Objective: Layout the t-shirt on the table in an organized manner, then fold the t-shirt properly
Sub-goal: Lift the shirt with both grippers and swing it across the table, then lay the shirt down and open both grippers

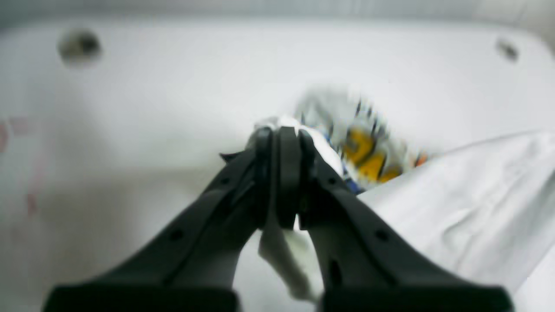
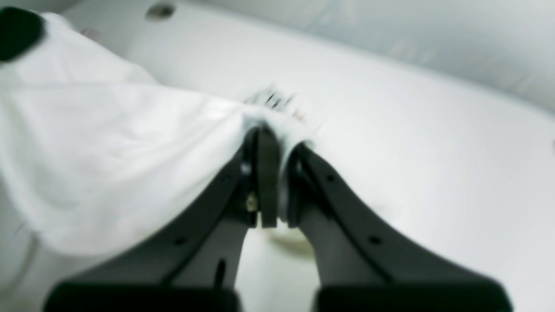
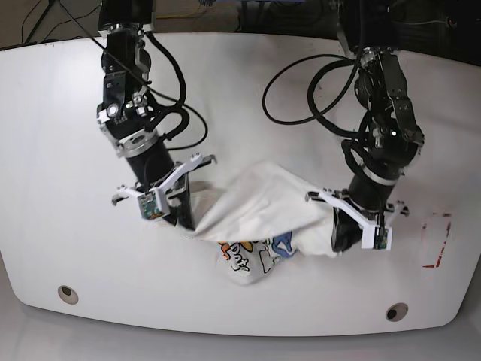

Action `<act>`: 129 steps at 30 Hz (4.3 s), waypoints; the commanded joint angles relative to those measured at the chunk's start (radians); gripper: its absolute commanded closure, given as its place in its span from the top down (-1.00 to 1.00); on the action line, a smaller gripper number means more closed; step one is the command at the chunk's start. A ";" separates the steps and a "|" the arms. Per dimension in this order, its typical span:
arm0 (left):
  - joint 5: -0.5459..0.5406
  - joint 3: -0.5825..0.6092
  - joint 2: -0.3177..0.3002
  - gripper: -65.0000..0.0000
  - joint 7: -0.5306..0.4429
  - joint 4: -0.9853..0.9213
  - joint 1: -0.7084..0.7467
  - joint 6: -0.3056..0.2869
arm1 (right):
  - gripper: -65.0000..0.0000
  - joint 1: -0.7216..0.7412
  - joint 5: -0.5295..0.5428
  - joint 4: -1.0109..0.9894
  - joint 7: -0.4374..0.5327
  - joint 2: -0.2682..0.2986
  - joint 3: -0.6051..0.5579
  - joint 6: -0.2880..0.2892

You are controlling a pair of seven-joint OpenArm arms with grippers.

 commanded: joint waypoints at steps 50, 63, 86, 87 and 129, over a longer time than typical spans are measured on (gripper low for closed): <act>-0.015 -0.028 -0.052 -1.00 0.194 0.023 -0.859 -0.008 | -1.00 0.655 0.106 -0.026 -0.045 0.356 0.069 0.002; -0.018 -0.064 -0.082 -1.00 0.192 0.029 -0.683 -0.008 | -1.00 0.687 0.106 -0.026 -0.045 0.330 -0.027 0.000; -0.019 -0.127 -0.223 -1.00 0.194 0.026 -0.592 -0.010 | -1.00 0.800 0.106 -0.120 -0.116 0.238 -0.092 0.000; -0.019 -0.134 -0.223 -1.00 0.194 0.024 -0.586 -0.010 | -1.00 0.777 0.106 -0.120 -0.112 0.242 -0.086 0.000; -0.019 -0.158 -0.214 -1.00 0.112 0.024 -0.146 -0.065 | 0.81 -0.131 0.066 -0.097 -0.066 0.058 0.292 -0.001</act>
